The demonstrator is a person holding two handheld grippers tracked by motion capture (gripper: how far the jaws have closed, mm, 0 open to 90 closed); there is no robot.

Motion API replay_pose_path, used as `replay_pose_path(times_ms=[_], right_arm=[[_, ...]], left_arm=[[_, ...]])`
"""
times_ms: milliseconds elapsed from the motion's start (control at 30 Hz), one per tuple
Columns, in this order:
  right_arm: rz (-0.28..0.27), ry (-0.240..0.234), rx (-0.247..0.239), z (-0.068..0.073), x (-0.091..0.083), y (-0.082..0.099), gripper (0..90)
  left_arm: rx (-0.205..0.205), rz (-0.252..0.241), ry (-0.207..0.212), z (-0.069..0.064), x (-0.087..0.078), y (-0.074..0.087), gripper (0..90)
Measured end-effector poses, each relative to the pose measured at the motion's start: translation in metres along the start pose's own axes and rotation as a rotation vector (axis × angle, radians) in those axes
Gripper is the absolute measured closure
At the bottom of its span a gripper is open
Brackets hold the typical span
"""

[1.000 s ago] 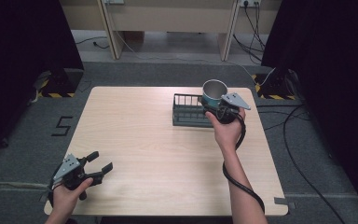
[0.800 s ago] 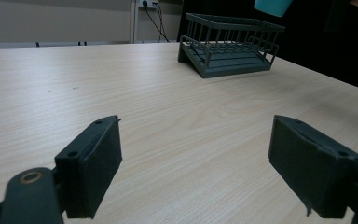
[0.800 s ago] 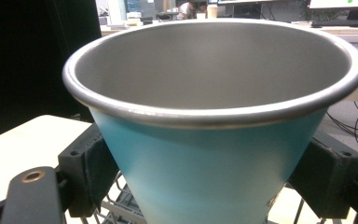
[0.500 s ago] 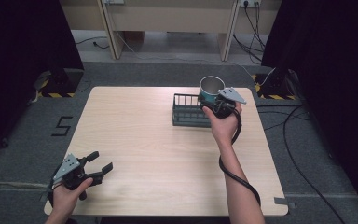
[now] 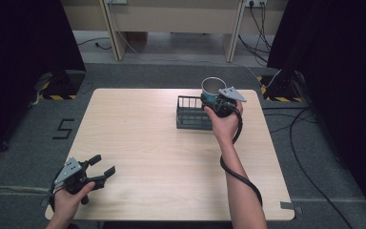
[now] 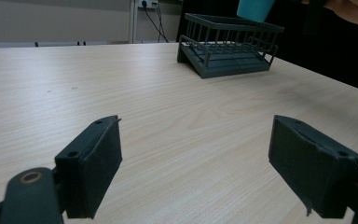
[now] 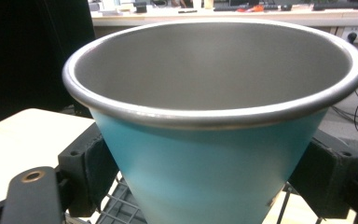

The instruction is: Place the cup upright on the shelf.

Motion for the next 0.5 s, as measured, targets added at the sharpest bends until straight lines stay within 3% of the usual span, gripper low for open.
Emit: replay_pose_path(times_ms=[500], right_arm=[[0.03, 0.011, 0.026, -0.005, 0.016, 0.012, 18.0]], left_arm=[[-0.005, -0.002, 0.002, 0.0, 0.0, 0.0, 16.5]])
Point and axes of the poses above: each handheld gripper's, and its own axes: x roughly forward along the jaws, y roughly out of its underside, z roughly to its left, the point moved 8 cm from there along x, roughly forward along the jaws, and after that the axes turned 8 degrees about -y, right-handed, at the moved point
